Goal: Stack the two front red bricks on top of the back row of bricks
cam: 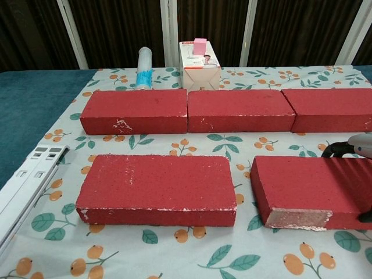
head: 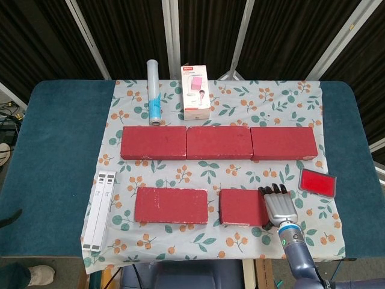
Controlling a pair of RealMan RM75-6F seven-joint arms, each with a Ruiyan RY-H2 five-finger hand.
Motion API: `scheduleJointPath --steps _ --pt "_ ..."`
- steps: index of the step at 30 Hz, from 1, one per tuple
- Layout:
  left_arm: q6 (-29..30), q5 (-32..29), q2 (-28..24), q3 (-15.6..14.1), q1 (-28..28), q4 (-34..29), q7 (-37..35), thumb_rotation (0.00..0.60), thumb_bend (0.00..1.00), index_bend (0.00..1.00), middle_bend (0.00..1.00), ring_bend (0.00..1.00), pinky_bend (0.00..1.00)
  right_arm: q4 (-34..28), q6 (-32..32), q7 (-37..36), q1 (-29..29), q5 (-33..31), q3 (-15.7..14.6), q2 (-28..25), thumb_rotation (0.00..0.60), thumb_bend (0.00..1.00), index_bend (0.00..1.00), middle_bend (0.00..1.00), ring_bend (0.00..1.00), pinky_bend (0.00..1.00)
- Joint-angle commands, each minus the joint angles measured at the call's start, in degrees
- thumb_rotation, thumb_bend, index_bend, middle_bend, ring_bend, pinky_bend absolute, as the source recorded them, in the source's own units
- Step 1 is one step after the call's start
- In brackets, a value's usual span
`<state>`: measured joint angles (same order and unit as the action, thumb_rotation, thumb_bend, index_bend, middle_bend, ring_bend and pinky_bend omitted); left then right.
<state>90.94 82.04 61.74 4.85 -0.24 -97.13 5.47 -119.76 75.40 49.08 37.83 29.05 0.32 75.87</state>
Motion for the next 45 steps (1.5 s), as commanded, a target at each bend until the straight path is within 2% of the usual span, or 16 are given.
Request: scheduleJointPath --steps 1,8,13,20,27,32,39,45 --pt "-0.02 0.0 -0.04 0.02 -0.02 -0.08 -0.02 0.6 0.0 0.05 0.0 0.0 0.13 -0.01 -0.02 0.78 0.43 -0.54 -0.12 0.14 0.6 0.07 0.22 0.24 0.05 0.0" --pt "0.17 0.0 0.01 0.09 0.05 -0.1 -0.1 0.6 0.0 0.05 0.0 0.0 0.13 0.04 1.15 1.89 0.98 -0.94 0.15 0.78 0.6 0.07 0.35 0.3 0.11 0.0" --pt "0.2 0.2 0.12 0.12 -0.04 0.05 0.08 0.6 0.0 0.05 0.0 0.0 0.13 -1.18 1.77 2.41 1.77 -1.62 1.38 -1.06 0.6 0.07 0.35 0.3 0.11 0.0" --pt "0.59 0.59 0.87 0.31 -0.24 0.63 0.87 0.6 0.0 0.05 0.0 0.0 0.13 -3.13 0.54 4.61 5.14 -6.09 5.64 -6.98 0.6 0.07 0.35 0.31 0.11 0.0" --pt "1.31 0.55 1.85 0.95 -0.47 1.53 1.8 0.6 0.0 0.05 0.0 0.0 0.13 -2.69 -6.44 6.02 10.15 -15.23 10.47 -13.14 0.6 0.07 0.35 0.31 0.11 0.0" --pt "2.28 1.27 2.94 1.48 -0.75 3.37 1.73 0.6 0.0 0.05 0.0 0.0 0.13 -0.11 -12.76 7.47 14.8 -22.94 13.55 -17.04 0.6 0.07 0.35 0.31 0.11 0.0" --pt "2.57 1.06 4.77 2.0 -1.2 5.27 3.23 0.6 0.0 0.05 0.0 0.0 0.13 7.06 -24.37 8.77 22.23 -36.51 16.73 -19.64 0.6 0.07 0.35 0.31 0.12 0.0" --pt "1.38 -1.02 5.56 2.65 -1.69 5.56 5.12 0.6 0.0 0.05 0.0 0.0 0.13 16.78 -32.62 8.48 27.48 -44.12 17.31 -18.19 0.6 0.07 0.35 0.31 0.12 0.0"
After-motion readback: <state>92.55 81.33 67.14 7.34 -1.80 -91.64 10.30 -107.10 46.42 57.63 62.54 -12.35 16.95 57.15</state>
